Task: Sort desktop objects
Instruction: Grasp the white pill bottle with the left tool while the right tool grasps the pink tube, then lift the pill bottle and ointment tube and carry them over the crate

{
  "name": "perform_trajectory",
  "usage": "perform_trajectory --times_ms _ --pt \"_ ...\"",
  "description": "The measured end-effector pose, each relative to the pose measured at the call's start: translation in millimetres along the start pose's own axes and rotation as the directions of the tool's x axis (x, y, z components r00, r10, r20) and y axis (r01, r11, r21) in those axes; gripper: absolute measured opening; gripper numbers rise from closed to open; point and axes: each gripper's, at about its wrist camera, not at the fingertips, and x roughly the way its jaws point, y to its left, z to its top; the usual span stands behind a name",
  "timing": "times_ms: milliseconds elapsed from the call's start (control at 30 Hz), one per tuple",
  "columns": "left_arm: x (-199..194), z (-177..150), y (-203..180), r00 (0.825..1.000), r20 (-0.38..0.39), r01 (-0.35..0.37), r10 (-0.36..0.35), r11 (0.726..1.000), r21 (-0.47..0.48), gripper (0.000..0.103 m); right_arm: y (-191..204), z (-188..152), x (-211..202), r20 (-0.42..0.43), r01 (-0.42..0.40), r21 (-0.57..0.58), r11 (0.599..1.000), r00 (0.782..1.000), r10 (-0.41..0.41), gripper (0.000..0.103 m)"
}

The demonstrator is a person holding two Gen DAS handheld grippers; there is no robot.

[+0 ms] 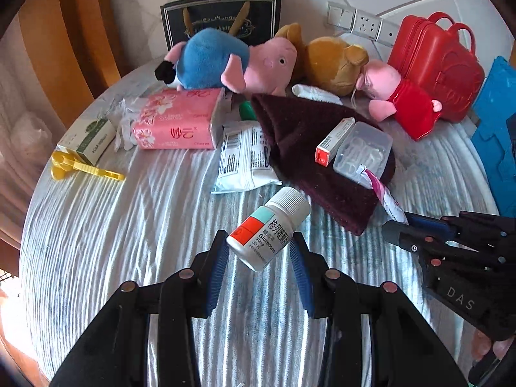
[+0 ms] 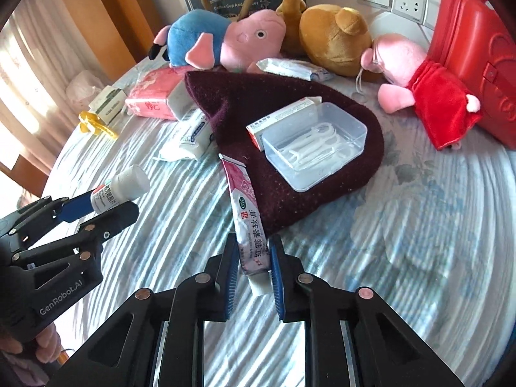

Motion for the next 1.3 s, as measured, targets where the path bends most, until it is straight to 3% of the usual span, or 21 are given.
perform_trajectory --times_ms 300,600,867,1000,1100,1167,1300 --pt "-71.6 4.6 -26.3 0.981 0.191 0.016 -0.031 0.997 0.078 0.039 20.6 -9.7 -83.0 0.172 0.037 0.014 0.999 0.984 -0.039 0.019" --pt "-129.5 -8.3 -82.8 0.938 0.296 0.127 -0.179 0.974 0.185 0.039 10.6 -51.3 -190.7 0.331 0.162 0.113 0.98 0.924 -0.191 0.019" --pt "-176.8 -22.5 -172.7 0.887 0.356 0.189 -0.292 0.936 0.297 0.039 -23.0 -99.3 -288.9 0.442 0.256 0.225 0.94 0.833 -0.333 0.019" --pt "-216.4 -30.3 -232.3 0.842 0.435 0.184 -0.318 0.928 0.324 0.039 -57.2 -127.1 -347.7 0.523 0.27 0.255 0.928 0.769 -0.368 0.019" --pt "-248.4 -37.1 -289.2 0.805 0.48 0.203 -0.349 0.922 0.329 0.039 -94.8 -155.0 -395.1 0.58 0.289 0.265 0.92 0.715 -0.391 0.019" --pt "-267.8 -43.8 -332.8 0.794 0.492 0.21 -0.358 0.92 0.33 0.039 -126.9 -176.2 -422.7 0.6 0.311 0.274 0.91 0.685 -0.414 0.019" --pt "-301.2 -58.2 -412.8 0.766 0.515 0.222 -0.385 0.91 0.351 0.039 -204.0 -217.7 -460.8 0.586 0.364 0.318 0.875 0.65 -0.484 0.019"
